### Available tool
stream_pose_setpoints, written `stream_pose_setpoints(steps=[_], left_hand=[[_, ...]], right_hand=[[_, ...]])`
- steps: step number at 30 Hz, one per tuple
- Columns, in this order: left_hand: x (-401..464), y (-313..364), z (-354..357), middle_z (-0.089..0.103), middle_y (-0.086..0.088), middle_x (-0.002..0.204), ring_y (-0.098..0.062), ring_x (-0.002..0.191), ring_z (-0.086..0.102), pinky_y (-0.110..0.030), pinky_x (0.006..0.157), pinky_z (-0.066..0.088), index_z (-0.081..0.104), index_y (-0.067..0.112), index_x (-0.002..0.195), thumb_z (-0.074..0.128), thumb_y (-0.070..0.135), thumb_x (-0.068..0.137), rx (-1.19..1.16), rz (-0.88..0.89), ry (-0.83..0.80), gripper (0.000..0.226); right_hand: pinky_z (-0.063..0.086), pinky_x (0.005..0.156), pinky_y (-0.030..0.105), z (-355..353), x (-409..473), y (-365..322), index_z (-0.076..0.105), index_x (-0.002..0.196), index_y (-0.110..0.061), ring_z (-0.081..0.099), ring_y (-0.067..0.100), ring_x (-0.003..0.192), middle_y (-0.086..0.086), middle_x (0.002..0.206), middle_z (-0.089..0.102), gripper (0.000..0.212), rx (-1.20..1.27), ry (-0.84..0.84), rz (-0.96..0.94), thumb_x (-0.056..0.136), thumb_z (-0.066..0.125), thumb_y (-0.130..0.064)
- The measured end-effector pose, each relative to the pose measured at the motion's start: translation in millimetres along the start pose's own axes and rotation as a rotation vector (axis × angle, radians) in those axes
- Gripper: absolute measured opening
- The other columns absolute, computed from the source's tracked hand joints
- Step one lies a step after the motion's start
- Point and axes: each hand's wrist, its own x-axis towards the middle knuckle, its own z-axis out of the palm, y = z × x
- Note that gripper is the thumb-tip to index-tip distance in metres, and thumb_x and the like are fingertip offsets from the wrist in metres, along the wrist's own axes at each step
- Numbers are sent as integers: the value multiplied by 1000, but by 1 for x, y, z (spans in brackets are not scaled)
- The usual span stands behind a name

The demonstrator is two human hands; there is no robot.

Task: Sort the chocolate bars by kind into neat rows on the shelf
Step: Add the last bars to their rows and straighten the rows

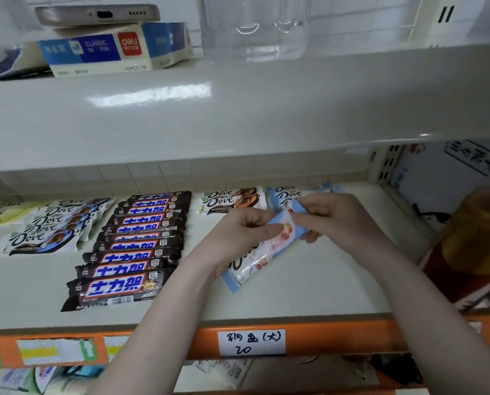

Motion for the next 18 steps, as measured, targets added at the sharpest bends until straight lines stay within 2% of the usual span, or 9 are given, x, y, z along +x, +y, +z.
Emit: stream_pose_setpoints(steps=[2, 3, 6, 9, 11, 14, 16, 18], left_hand=[[1, -2, -3, 65, -11, 85, -18, 75, 54, -28, 70, 40, 72, 8, 93, 64, 12, 86, 34, -17, 0, 11], [1, -4, -5, 63, -10, 82, -18, 73, 51, -27, 68, 38, 72, 9, 90, 64, 11, 86, 64, -25, -3, 9], [1, -7, -11, 66, -2, 77, -10, 69, 54, -19, 68, 41, 72, 6, 89, 65, 4, 83, 90, -61, -39, 9], [2, -11, -12, 70, -3, 78, -4, 63, 59, -13, 63, 46, 71, 6, 89, 65, -7, 79, 20, -57, -52, 17], [6, -15, -8, 69, -3, 73, -3, 58, 60, -11, 57, 45, 69, 5, 87, 67, -10, 76, -27, -47, 48, 18], [22, -22, 1, 68, 9, 58, 0, 53, 62, -14, 56, 49, 65, 12, 75, 71, -12, 72, -46, -20, 243, 24], [34, -24, 8, 66, 12, 59, 0, 55, 60, -19, 62, 50, 64, 15, 73, 73, -12, 70, 38, 49, 272, 28], [43, -21, 17, 64, 11, 75, 3, 62, 56, -12, 61, 45, 66, 11, 85, 75, -8, 69, 194, 116, 201, 26]], right_hand=[[49, 50, 16, -4, -2, 3, 69, 94, -12, 61, 7, 53, -10, 66, 71, 15, 44, 57, 16, 81, 64, -5], [49, 49, 16, -7, -3, 3, 70, 89, -15, 61, 6, 53, -10, 65, 71, 15, 61, 92, 16, 81, 64, -5], [48, 47, 15, -12, -6, 10, 68, 75, -23, 58, 3, 48, -8, 60, 70, 22, 122, 193, 45, 81, 63, -3], [49, 47, 14, -15, -9, 19, 63, 73, -22, 57, 2, 46, -2, 69, 67, 22, 170, 283, 105, 81, 63, -1], [50, 50, 15, -17, -9, 28, 63, 79, -18, 60, 4, 53, 3, 80, 66, 17, 91, 323, 126, 81, 63, -2], [56, 66, 33, -22, -7, 46, 64, 81, -19, 64, 18, 67, 8, 87, 69, 13, -165, 417, 160, 80, 64, -6], [55, 75, 43, -26, -2, 56, 66, 80, -19, 66, 27, 78, 9, 89, 71, 12, -336, 474, 164, 80, 62, -8], [53, 72, 41, -30, 6, 61, 67, 79, -15, 65, 31, 80, 10, 88, 71, 12, -458, 522, 174, 81, 58, -9]])
